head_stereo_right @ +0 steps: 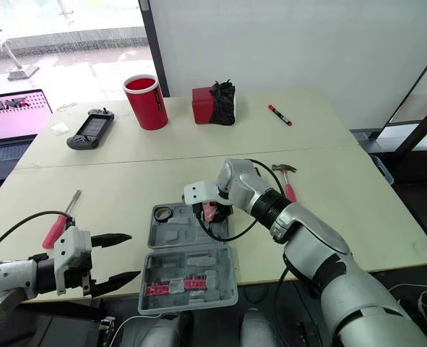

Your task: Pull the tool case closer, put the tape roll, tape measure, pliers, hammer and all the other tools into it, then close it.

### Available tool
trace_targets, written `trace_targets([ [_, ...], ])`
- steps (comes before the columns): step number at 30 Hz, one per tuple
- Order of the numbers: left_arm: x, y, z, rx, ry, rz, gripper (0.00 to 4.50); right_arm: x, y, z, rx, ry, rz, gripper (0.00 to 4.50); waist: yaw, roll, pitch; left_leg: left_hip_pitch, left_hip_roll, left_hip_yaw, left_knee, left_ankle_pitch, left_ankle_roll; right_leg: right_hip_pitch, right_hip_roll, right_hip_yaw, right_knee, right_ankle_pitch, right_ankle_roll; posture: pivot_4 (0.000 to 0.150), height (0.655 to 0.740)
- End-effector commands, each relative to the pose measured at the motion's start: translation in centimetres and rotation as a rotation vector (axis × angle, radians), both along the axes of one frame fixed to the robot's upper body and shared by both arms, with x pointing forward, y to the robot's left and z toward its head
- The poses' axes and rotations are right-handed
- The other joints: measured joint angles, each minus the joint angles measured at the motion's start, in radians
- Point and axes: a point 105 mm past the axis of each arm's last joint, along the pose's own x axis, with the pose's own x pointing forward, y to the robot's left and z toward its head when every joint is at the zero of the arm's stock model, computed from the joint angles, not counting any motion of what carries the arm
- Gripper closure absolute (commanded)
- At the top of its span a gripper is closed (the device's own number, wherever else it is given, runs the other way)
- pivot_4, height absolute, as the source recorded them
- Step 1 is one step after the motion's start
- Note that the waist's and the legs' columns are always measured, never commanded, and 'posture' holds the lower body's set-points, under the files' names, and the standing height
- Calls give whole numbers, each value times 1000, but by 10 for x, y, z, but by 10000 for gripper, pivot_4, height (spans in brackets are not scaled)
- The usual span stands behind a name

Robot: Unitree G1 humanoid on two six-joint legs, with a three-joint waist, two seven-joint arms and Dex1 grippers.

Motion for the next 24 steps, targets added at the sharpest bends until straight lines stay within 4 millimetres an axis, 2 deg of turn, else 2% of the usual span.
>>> trace_targets([
  [1, 0, 0, 5, 5, -23, 0, 0, 0, 8, 7, 26, -15, 20, 11758, 0, 0, 0, 0, 0, 0, 0, 0, 0, 0, 0, 0, 0, 0, 0, 1500, 7400],
  [6, 1, 1, 4, 9, -23, 2, 0, 6, 11, 14, 46, -70, 18, 11758, -1, 0, 0, 0, 0, 0, 0, 0, 0, 0, 0, 0, 0, 0, 0, 1500, 7400],
  [8, 2, 2, 4, 10, -25, 5, 0, 8, 12, 25, 60, -114, 24, 4690, -1, 0, 0, 0, 0, 0, 0, 0, 0, 0, 0, 0, 0, 0, 0, 1500, 7400],
  [9, 2, 2, 4, 10, -25, 7, 0, 5, 11, 31, 59, -121, 40, 1278, 0, 0, 0, 0, 0, 0, 0, 0, 0, 0, 0, 0, 0, 0, 0, 1500, 7400],
  [10, 2, 2, 4, 9, -24, 8, 0, 2, 9, 36, 58, -121, 54, 527, 1, 0, 0, 0, 0, 0, 0, 0, 0, 0, 0, 0, 0, 0, 0, 1500, 7400],
  [16, 2, 4, 3, 14, -22, 11, 0, -29, -7, 52, 128, -57, 69, 527, 6, 0, 0, 0, 0, 0, 0, 0, 0, 0, 0, 0, -1, 0, 0, 1500, 7400],
  [18, 3, 5, 3, 13, -25, 11, 0, -37, -7, 60, 240, -29, 59, 527, 4, 0, 0, 0, 0, 0, 0, 0, 0, 1, 0, 0, -1, 0, 0, 1500, 7400],
  [20, 4, 4, 3, 9, -29, 8, 0, -41, 3, 75, 486, -13, 59, 527, 4, 0, 0, 0, 1, 0, 0, 0, 0, 0, 0, 0, -1, 0, 0, 1500, 7400],
  [21, 5, 3, 3, 4, -29, 6, 0, -41, 3, 81, 575, -59, 81, 527, 3, 0, 0, 0, 1, 0, 0, 0, 0, 1, 0, 0, -1, 0, 0, 1500, 7400],
  [24, 6, 2, 3, -5, -29, 1, 0, -38, -1, 90, 707, -132, 103, 527, 5, 0, 0, 0, 1, 1, 0, 0, 0, 1, 0, 1, -1, 0, 0, 1500, 7400],
])
